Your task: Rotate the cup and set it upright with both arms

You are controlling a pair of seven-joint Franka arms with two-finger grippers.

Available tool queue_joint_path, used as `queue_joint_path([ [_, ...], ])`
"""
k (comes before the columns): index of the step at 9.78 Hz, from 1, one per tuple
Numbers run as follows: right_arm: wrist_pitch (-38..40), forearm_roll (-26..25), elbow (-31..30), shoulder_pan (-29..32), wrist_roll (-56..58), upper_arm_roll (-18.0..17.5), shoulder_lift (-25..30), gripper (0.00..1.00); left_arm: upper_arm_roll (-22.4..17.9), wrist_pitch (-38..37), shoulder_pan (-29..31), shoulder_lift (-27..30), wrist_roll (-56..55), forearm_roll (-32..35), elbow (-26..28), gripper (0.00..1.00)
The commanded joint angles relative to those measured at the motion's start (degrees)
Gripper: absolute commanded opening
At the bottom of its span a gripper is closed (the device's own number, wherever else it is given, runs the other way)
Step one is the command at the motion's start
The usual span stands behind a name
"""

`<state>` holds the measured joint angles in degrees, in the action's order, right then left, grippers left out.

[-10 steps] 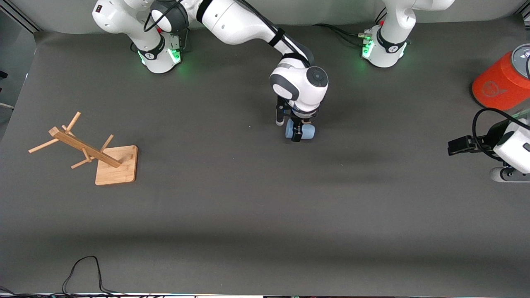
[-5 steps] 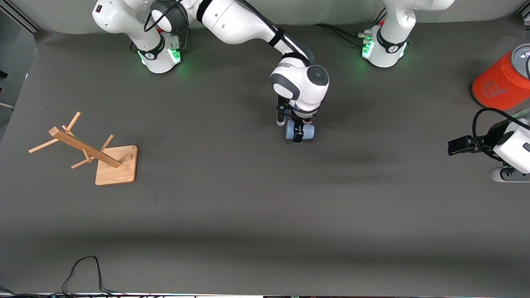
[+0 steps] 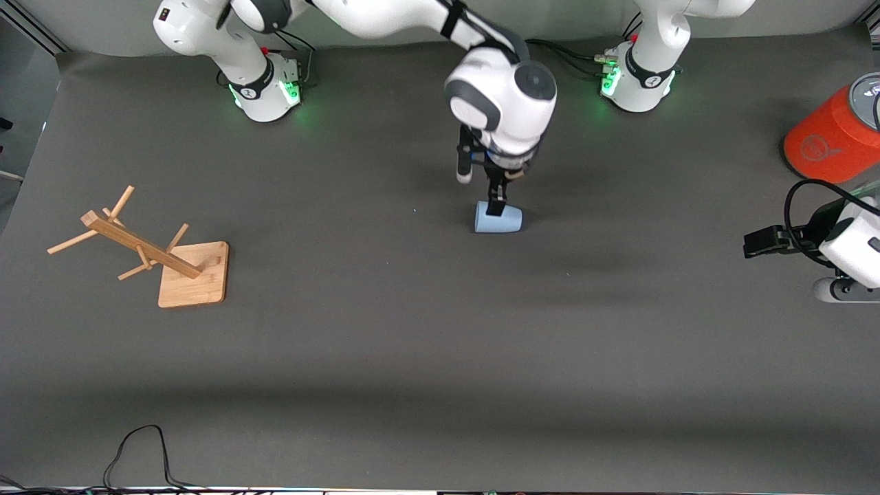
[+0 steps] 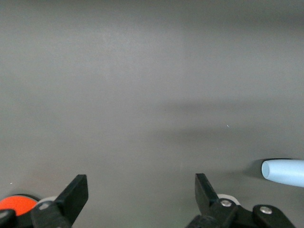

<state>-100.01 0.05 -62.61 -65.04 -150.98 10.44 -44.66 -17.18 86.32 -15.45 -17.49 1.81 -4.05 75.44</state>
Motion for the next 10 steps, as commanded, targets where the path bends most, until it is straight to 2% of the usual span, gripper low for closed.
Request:
queue_joint_path([
  [1,10.31,-0.31,-1.81,1.49,11.08,0.89,7.89,1.0,-0.14,-0.54,-0.46,-0.61,0.66,-0.61,-1.35,1.0],
  [4,19.65,-0.22,-4.95,11.14,33.39,0.9,18.52,1.0,1.18,-0.8,-3.44,-0.61,-3.45,-0.43,-1.43,1.0],
  [7,20.3,-0.22,-15.3,24.22,58.07,0.29,30.99,1.0,3.9,-0.19,-8.61,-1.4,-17.49,0.62,-1.78,1.0],
  [10,18.63,-0.22,-24.11,38.28,83.22,-0.51,40.85,1.0,4.0,-1.32,-20.81,-5.96,-28.4,11.12,-4.77,1.0],
])
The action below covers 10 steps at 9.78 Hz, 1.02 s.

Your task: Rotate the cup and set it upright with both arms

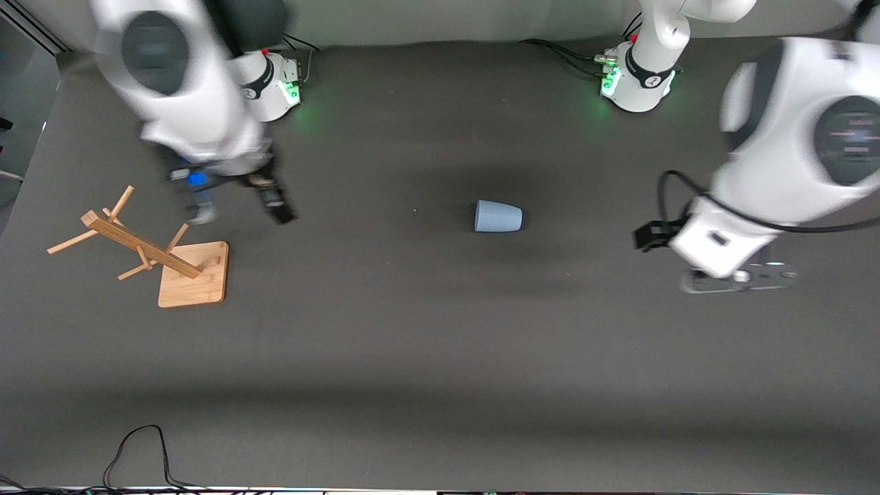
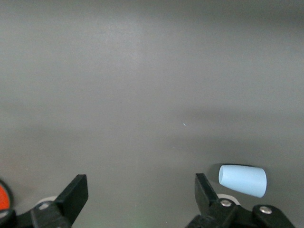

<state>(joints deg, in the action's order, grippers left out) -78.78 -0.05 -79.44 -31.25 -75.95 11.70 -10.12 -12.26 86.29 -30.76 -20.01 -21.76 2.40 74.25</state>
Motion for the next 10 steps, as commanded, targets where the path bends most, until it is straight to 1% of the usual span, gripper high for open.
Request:
queue_joint_path([
  [1,-3.73,-0.13,-9.3,8.18,16.28,-1.76,8.25,1.0,-0.92,-1.56,-10.24,-5.28,-8.7,8.46,-3.58,1.0],
  [3,-7.42,-0.13,-12.82,15.57,31.93,-2.2,10.89,1.0,-1.01,-2.27,-18.51,-9.85,-15.9,10.34,-3.76,1.0],
  [4,-9.35,-0.13,-14.23,20.65,39.49,-4.9,11.95,1.0,-1.01,-2.62,-22.46,-11.96,-17.86,11.3,-3.93,1.0],
  [5,-10.76,-0.13,-14.68,25.66,46.35,-7.63,12.4,1.0,-0.92,-4.1,-26.94,-14.68,-17.88,15.4,-4.11,1.0],
  [6,-11.91,-0.13,-14.6,28.76,52.07,-8.78,12.4,1.0,-0.92,-4.72,-30.21,-17.14,-17.96,16.74,-4.89,1.0],
  [8,-15.42,0.31,-14.6,31.06,63.5,-8.8,11.96,1.0,-0.4,-3.42,-32.42,-20.31,-18.4,16.58,-5.43,1.0],
  [9,-16.65,0.31,-14.34,31.07,67.64,-8.71,11.7,1.0,0.91,-2.8,-32.52,-22.85,-19.53,16.49,-7.0,1.0],
  [10,-17.01,0.31,-14.07,30.9,70.21,-8.62,11.26,1.0,2.06,-2.62,-32.26,-24.62,-19.2,16.49,-7.45,1.0],
])
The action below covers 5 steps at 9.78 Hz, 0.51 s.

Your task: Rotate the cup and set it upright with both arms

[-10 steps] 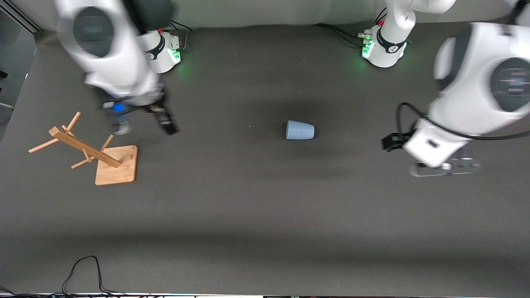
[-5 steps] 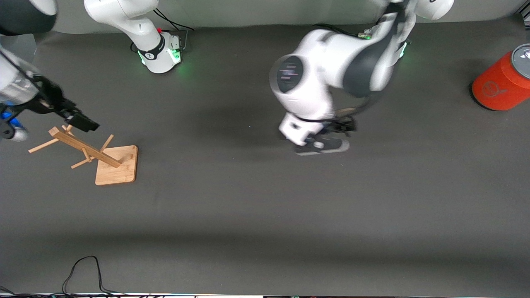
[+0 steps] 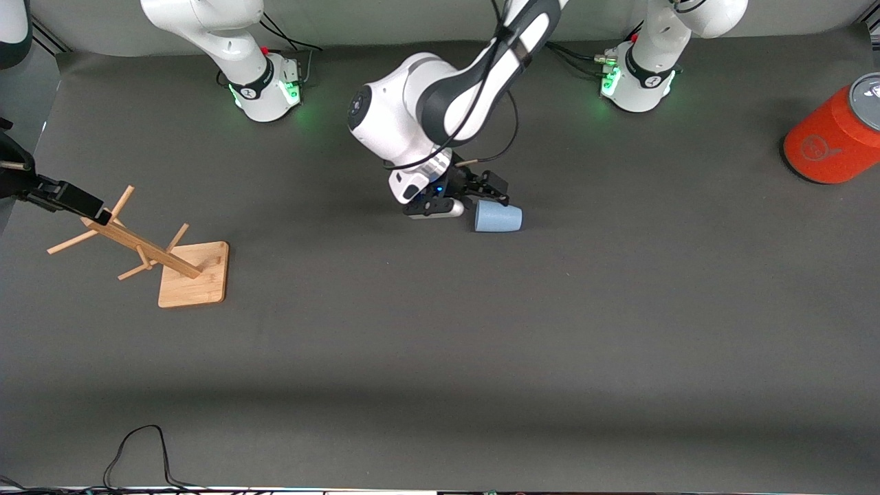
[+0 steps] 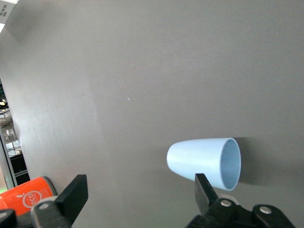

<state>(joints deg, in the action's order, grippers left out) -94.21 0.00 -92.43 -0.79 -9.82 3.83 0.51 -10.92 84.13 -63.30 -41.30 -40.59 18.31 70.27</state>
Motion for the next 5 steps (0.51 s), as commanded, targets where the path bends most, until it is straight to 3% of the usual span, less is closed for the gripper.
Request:
queue_joint_path([
  [1,-2.55,0.17,-1.09,0.35,5.94,-0.66,0.63,1.0,1.51,0.33,0.19,-4.83,-0.37,0.41,-3.21,0.99],
  [5,-2.65,-0.18,-0.83,0.27,6.75,-0.66,0.63,1.0,3.63,3.58,0.28,-9.76,-0.37,-0.73,-3.12,0.97],
])
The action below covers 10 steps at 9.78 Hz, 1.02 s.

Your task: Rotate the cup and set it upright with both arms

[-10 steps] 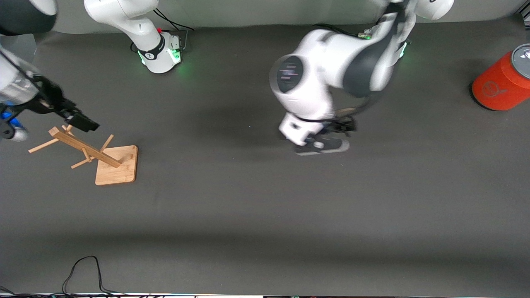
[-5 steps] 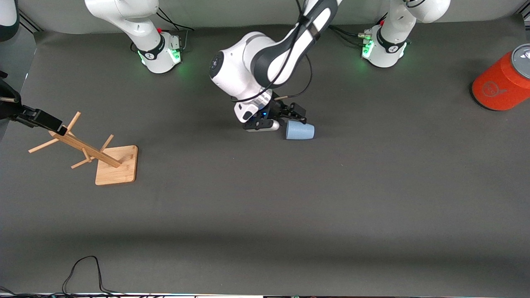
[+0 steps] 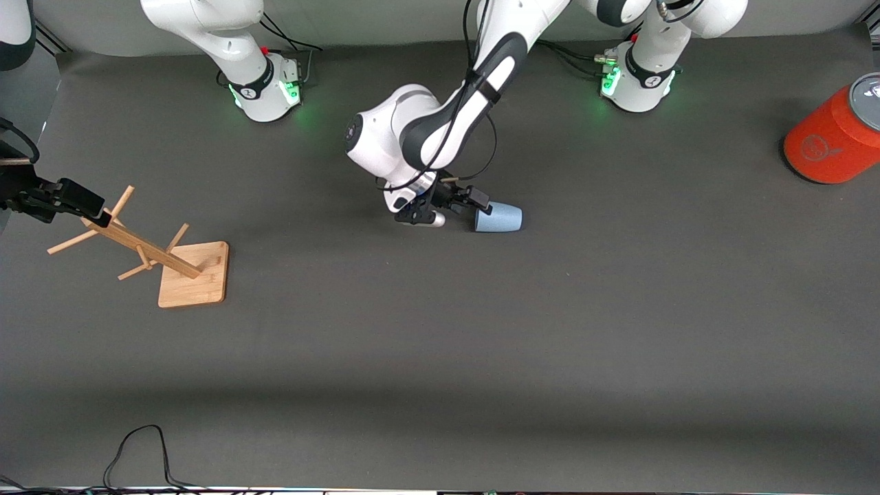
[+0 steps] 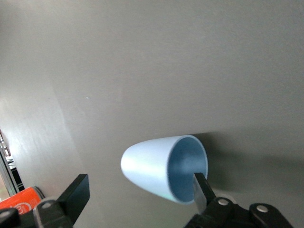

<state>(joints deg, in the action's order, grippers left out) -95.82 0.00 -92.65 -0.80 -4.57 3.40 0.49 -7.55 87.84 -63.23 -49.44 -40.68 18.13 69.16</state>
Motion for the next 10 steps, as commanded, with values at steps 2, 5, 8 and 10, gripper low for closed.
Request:
queue_joint_path([
  [2,-1.12,-0.18,-0.52,0.36,3.76,-0.23,0.65,1.0,0.26,0.84,0.22,-3.46,-0.11,-0.55,-1.31,0.93],
  [5,-1.04,0.09,-0.6,0.36,4.75,-0.15,0.65,1.0,0.17,0.14,0.22,-3.47,3.57,0.15,1.24,0.82],
  [8,-0.95,0.09,-0.78,0.27,4.84,-0.15,0.56,1.0,0.17,-0.39,0.13,-3.38,5.33,0.59,1.42,0.26],
  [10,-0.95,0.17,-0.6,0.27,4.84,-0.15,0.03,1.0,0.17,-1.08,0.04,-3.3,6.74,0.86,1.33,0.0],
])
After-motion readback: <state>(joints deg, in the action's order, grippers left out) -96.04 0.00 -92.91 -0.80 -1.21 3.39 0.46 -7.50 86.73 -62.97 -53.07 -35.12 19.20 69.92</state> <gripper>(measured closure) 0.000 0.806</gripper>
